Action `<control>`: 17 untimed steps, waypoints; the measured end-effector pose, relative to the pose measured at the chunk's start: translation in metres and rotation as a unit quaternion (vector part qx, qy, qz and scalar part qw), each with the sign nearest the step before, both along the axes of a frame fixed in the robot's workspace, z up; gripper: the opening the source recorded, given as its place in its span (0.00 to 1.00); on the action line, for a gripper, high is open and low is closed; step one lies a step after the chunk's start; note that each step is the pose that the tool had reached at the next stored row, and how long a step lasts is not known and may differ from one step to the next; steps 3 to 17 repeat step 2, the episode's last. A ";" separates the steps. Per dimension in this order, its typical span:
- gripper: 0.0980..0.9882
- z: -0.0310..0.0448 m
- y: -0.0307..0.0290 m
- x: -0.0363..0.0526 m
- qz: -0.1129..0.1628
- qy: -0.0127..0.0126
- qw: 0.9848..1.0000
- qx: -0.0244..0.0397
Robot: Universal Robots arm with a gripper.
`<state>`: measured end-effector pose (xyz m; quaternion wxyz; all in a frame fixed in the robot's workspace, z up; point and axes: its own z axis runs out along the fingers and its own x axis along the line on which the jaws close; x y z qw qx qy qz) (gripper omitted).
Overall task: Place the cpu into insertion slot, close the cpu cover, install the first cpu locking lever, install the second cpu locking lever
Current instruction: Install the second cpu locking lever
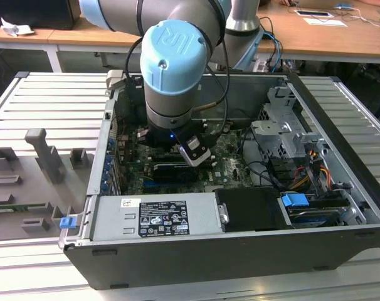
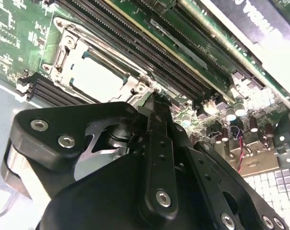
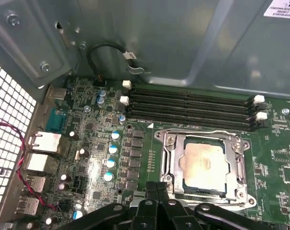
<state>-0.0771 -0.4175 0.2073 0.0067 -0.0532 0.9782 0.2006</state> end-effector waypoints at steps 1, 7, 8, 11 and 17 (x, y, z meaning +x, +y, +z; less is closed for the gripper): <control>0.01 0.0000 0.0000 0.0000 0.000 0.000 1.000 0.000; 0.01 0.0001 0.0000 0.0001 0.000 0.000 1.000 0.000; 0.01 0.0001 0.0000 0.0001 0.000 0.000 1.000 0.000; 0.01 0.0001 0.0000 0.0001 0.000 0.000 1.000 0.000; 0.01 0.0001 0.0000 0.0001 0.000 0.000 1.000 0.000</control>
